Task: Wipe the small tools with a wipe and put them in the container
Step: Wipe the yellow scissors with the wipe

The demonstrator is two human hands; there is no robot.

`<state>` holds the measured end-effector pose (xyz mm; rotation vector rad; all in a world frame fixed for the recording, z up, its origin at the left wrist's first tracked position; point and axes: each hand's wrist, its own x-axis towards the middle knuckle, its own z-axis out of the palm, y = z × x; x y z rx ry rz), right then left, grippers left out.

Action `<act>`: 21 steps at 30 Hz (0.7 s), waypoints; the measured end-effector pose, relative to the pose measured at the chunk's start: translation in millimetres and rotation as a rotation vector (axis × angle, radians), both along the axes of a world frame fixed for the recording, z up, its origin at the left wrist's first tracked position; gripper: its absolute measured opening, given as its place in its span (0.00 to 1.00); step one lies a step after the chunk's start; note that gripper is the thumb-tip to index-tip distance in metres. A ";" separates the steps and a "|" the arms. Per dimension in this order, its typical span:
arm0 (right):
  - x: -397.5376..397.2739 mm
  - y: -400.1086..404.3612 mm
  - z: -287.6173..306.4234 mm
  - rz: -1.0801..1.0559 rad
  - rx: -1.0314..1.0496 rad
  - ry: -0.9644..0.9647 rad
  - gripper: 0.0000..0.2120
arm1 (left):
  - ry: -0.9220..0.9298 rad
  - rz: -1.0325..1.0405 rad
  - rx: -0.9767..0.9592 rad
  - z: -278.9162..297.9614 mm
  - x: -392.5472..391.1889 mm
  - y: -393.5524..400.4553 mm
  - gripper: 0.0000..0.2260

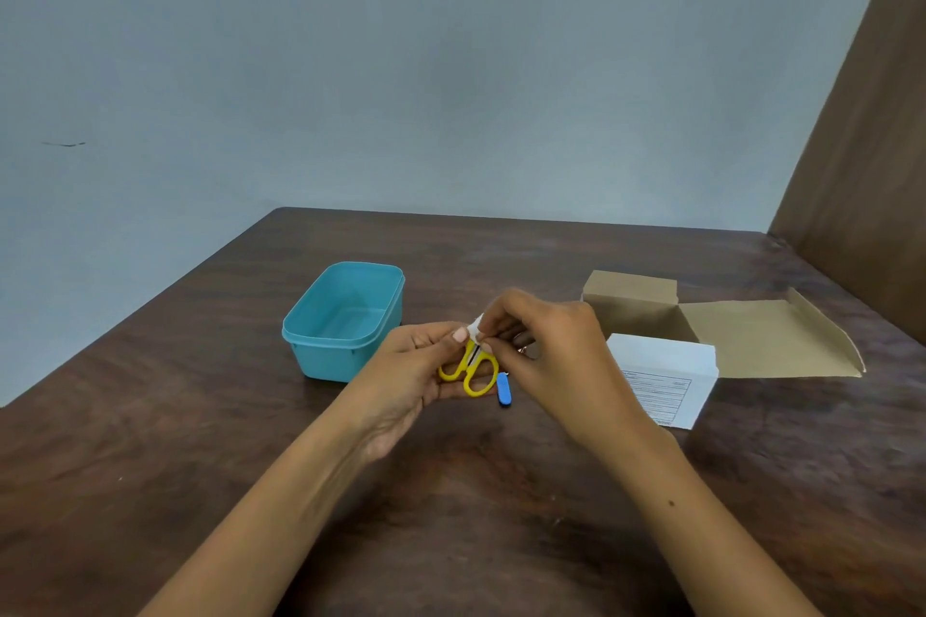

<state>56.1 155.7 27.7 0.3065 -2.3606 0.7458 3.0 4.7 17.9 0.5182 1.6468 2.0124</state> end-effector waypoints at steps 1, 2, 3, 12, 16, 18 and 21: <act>0.5 0.3 0.2 0.002 0.005 -0.020 0.06 | 0.031 0.010 -0.027 -0.3 0.5 0.2 0.12; 0.7 0.4 0.0 -0.001 -0.001 -0.023 0.06 | 0.058 0.014 -0.049 -0.7 0.8 0.6 0.12; 0.6 0.3 -0.5 -0.009 -0.018 -0.007 0.06 | 0.078 0.011 -0.064 -0.6 1.3 0.9 0.12; -0.8 4.8 -0.9 -0.095 -0.071 0.099 0.06 | 0.001 -0.194 -0.014 3.4 -0.7 -3.9 0.15; 0.8 2.4 1.1 -0.048 -0.028 0.004 0.07 | -0.026 -0.117 0.012 0.1 -4.2 -4.5 0.14; 1.4 2.6 1.5 -0.039 0.005 -0.034 0.08 | -0.034 -0.086 0.000 -1.5 -4.9 -4.1 0.12; 1.5 4.1 2.3 -0.028 0.020 -0.048 0.09 | -0.028 -0.055 -0.017 -3.0 -4.2 -3.0 0.10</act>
